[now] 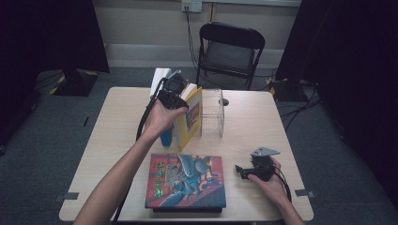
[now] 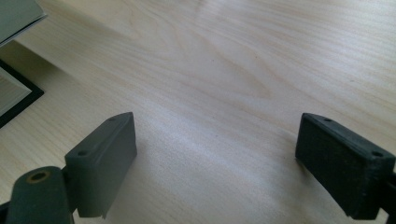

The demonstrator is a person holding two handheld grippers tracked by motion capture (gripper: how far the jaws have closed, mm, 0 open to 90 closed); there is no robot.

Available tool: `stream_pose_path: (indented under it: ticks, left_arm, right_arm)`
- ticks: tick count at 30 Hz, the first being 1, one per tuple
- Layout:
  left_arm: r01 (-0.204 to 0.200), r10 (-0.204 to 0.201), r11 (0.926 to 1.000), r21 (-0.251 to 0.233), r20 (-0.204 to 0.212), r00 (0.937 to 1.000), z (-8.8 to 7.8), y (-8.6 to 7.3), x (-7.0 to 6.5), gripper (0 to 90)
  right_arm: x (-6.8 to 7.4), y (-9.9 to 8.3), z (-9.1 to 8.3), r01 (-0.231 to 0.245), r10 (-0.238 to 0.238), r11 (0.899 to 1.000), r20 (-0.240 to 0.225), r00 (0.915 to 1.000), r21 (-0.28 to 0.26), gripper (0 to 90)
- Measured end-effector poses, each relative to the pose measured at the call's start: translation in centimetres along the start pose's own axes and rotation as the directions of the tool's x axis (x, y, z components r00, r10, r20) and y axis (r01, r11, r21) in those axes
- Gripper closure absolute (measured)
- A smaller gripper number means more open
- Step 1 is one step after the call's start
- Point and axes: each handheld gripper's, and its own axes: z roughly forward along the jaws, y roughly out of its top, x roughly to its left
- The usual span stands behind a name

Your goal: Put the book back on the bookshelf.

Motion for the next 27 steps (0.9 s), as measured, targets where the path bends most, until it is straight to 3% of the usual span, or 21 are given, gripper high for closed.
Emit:
stream_pose_path:
  ticks: [10, 11, 13, 20, 24, 27]
  left_arm:
    - [0.03, -0.029, 0.9977, 0.061, -0.024, 0.9993, 0.8, 1.7, -0.1, 66.3]
    - [0.046, -0.045, 0.9965, 0.069, -0.022, 0.9987, 1.1, 1.8, -0.1, 66.2]
    - [0.028, -0.026, 0.9964, 0.081, -0.018, 0.9995, 1.5, 1.7, -0.1, 66.4]
    - [0.036, -0.034, 0.9944, 0.099, -0.017, 0.9993, 2.3, 1.4, -0.1, 63.5]
    - [0.018, -0.017, 0.9945, 0.103, -0.019, 0.9997, 2.3, 1.4, -0.3, 67.2]
    - [0.021, -0.018, 0.9943, 0.104, -0.028, 0.9994, 2.2, 1.5, -0.3, 75.0]
  right_arm:
    - [0.0, 0.0, 0.0, 0.0, 0.0, 1.0, -0.001, 1.0, 0.001, 12.3]
    - [0.0, 0.0, 0.0, -0.001, 0.001, 1.0, -0.001, 1.0, 0.001, 12.4]
    - [0.0, 0.0, 0.0, 0.0, 0.0, 1.0, -0.002, 1.0, 0.001, 12.3]
    - [0.0, 0.0, 0.0, 0.003, -0.003, 1.0, -0.005, 1.0, 0.001, 12.3]
    - [0.0, 0.0, 0.0, 0.003, -0.003, 1.0, -0.006, 1.0, 0.001, 12.3]
    - [0.0, 0.0, 0.0, 0.004, -0.004, 1.0, -0.005, 1.0, 0.001, 12.3]
